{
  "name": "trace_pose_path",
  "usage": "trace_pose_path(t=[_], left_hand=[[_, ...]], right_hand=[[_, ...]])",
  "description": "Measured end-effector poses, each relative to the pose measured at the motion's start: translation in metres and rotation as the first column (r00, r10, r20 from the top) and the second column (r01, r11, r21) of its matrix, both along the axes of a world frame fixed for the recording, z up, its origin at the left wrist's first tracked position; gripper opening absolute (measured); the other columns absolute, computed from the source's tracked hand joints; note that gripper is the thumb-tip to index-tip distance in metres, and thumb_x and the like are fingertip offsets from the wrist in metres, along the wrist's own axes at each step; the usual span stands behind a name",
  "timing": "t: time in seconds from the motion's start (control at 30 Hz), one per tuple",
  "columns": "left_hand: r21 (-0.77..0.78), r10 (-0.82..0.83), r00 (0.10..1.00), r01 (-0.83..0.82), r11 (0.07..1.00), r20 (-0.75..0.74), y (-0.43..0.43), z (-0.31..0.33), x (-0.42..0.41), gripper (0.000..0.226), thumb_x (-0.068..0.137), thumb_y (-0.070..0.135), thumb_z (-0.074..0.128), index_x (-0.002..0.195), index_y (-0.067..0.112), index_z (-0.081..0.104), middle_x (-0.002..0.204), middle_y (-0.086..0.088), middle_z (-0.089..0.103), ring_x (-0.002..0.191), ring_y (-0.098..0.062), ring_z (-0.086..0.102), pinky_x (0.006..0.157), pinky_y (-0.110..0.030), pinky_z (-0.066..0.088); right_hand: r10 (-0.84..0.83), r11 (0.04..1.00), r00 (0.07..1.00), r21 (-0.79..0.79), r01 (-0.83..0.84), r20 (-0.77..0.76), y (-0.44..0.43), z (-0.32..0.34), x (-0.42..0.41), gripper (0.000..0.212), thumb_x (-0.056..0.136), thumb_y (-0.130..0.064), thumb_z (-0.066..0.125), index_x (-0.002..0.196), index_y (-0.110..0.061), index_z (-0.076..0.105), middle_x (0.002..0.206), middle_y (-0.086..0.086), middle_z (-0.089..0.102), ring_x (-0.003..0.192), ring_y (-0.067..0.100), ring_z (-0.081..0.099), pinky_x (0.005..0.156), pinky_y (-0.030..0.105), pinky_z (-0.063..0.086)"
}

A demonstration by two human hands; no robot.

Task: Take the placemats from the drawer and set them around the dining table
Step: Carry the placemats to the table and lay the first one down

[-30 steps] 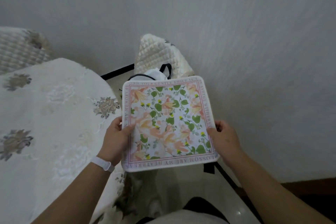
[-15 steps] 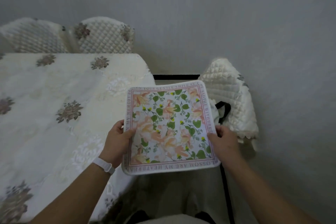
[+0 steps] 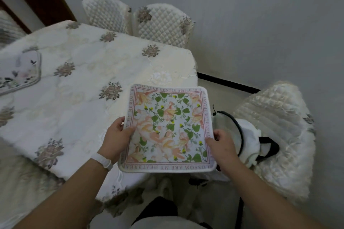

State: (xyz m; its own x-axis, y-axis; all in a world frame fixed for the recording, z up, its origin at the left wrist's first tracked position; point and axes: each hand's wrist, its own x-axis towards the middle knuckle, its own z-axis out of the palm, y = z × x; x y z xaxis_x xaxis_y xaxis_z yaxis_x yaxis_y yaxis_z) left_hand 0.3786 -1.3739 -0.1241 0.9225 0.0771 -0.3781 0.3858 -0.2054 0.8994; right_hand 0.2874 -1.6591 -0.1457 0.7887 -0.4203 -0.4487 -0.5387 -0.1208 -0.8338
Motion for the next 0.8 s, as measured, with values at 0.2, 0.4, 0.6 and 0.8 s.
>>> trace_pose_path(t=[0.2,0.4,0.6,0.8], left_hand=[[0.051,-0.036,0.999,0.037,0.998,-0.016,0.028,-0.022,0.058,0.018,0.091,0.015,0.062,0.11,0.018,0.062,0.098,-0.009,0.073,0.079,-0.027,0.073,0.073,-0.048,0.059],[0.087,-0.136,0.99,0.139,0.986,-0.038,0.038,-0.047,0.135,0.02,0.092,0.015,0.061,0.111,0.02,0.061,0.098,-0.005,0.072,0.08,-0.023,0.072,0.07,-0.042,0.06],[0.102,-0.23,0.971,0.235,0.967,-0.062,0.046,-0.066,0.2,0.016,0.091,0.018,0.062,0.104,0.027,0.064,0.099,-0.004,0.073,0.078,-0.023,0.072,0.069,-0.043,0.06],[0.15,-0.315,0.949,0.315,0.937,-0.028,0.04,-0.078,0.237,0.016,0.092,0.015,0.061,0.105,0.024,0.065,0.098,-0.001,0.071,0.082,-0.023,0.071,0.071,-0.041,0.058]], right_hand=[[0.069,0.997,0.997,0.021,-0.069,-0.032,0.02,-0.01,0.048,0.006,0.095,-0.01,0.059,0.096,-0.016,0.06,0.093,0.0,0.073,0.078,0.015,0.074,0.065,0.035,0.061],[0.055,0.998,0.992,-0.022,-0.058,-0.116,0.038,-0.027,0.101,0.005,0.094,-0.011,0.061,0.095,-0.016,0.061,0.094,-0.001,0.073,0.075,0.008,0.073,0.057,0.024,0.055],[0.019,0.999,0.983,-0.025,-0.024,-0.183,0.054,-0.05,0.145,0.005,0.09,-0.012,0.063,0.093,-0.015,0.06,0.092,-0.002,0.073,0.08,0.015,0.073,0.066,0.036,0.06],[-0.002,1.0,0.97,-0.004,0.001,-0.244,0.059,-0.072,0.169,0.005,0.09,-0.01,0.063,0.091,-0.015,0.06,0.098,0.004,0.072,0.088,0.022,0.072,0.077,0.047,0.061]])
